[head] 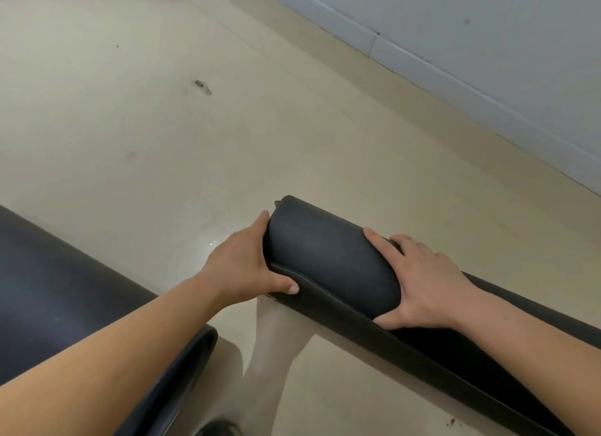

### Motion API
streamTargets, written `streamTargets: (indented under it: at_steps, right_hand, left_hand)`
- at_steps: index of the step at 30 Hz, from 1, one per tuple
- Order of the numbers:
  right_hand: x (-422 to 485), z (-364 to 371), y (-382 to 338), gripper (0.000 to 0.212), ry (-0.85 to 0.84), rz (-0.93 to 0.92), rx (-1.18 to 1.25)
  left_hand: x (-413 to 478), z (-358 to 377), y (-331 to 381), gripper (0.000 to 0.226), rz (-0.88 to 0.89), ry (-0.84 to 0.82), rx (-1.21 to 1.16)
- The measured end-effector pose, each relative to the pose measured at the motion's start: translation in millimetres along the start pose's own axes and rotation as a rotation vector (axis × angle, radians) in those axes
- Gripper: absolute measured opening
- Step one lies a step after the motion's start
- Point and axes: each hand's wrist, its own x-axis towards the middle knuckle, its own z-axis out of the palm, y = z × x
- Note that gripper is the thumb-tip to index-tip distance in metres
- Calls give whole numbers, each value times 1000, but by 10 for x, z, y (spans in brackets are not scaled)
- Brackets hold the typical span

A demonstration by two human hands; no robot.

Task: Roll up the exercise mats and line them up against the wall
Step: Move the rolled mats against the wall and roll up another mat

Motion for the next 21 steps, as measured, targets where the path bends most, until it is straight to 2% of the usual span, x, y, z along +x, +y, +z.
streamTargets:
  at_steps: [4,6,8,13,16,19,21]
  right_hand:
    - [-83,-5,-1,130,-3,21,128]
    - [-195,-25,-14,143,-57,31,132]
    - [-324,30,-58,156,-56,65,13]
    - [-342,444,148,148,317,146,-197]
    - [-333,540,391,142,332,150,-233]
    - [-425,751,422,144,318,130,-320]
    - [-529,949,336,143,327,105,-338]
  left_hand:
    - [8,60,34,107,-43,62,128]
    - [15,116,73,101,-48,125,217]
    - [84,199,173,94,-28,183,230]
    - [545,533,468,78,44,282,111]
    - [650,810,505,74,73,208,53]
    - [423,924,245,50,59,91,-116]
    - [252,857,49,47,-10,186,-261]
